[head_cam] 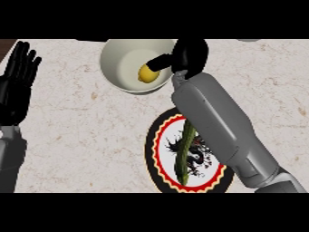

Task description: Pick the lemon from the plate and place it in the bowl

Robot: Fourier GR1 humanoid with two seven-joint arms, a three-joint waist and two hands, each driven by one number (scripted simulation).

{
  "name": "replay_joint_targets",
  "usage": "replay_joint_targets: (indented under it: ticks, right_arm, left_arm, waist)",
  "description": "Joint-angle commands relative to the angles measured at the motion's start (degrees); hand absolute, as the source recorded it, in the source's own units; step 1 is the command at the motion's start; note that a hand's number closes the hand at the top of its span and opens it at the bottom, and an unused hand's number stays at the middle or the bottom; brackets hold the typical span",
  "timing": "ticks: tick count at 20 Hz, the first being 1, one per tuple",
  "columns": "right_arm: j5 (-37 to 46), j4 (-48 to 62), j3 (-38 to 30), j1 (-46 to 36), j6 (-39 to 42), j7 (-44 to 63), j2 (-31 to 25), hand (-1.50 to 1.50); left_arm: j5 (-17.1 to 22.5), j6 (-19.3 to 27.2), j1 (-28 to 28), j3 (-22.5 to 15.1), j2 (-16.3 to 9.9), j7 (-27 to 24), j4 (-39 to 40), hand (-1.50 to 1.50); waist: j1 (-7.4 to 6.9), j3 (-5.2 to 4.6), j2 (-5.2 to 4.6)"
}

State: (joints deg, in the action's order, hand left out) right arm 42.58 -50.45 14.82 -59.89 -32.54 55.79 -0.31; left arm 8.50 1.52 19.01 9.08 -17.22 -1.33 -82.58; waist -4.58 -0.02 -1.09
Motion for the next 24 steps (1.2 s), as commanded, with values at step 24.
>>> replay_joint_targets:
  ticks: [24]
  right_arm:
    - [9.48, -56.82, 2.31, 49.27, -16.7, 0.64, -9.78, -1.5]
  left_arm:
    - [-2.17, 2.46, -5.84, 1.65, 0.47, 0.07, -3.57, 0.0]
  waist:
    - [6.02, 0.04, 1.42]
